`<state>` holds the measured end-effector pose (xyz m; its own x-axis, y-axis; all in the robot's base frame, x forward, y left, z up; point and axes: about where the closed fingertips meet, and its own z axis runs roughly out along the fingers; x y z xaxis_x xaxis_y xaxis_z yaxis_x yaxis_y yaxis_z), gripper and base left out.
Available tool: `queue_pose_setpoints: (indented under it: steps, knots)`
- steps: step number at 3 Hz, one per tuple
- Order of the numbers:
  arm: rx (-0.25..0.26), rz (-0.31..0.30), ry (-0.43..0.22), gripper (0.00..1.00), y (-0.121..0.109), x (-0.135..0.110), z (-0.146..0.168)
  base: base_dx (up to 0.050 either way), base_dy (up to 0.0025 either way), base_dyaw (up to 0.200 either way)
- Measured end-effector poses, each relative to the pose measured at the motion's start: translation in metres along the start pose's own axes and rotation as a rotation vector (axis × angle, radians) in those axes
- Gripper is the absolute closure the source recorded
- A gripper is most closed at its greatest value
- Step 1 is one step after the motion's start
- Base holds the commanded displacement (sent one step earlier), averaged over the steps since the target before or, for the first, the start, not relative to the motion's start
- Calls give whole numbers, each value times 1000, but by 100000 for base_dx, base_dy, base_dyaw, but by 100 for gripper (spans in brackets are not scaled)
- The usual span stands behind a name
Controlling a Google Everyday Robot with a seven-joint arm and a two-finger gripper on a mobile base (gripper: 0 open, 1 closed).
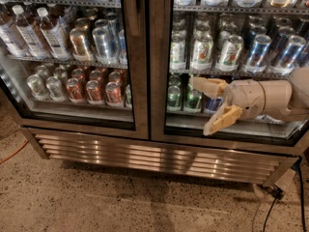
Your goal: Open right fridge door
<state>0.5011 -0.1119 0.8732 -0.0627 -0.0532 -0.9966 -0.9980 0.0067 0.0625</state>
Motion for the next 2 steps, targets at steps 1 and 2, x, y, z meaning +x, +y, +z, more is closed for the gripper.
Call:
queue_pose_setpoints:
  steps: [1,2]
  knots:
    - [-1,1,0,0,0,0,0,0,0,0]
    - [-27,26,-22,0,0,-1,2,0,0,0]
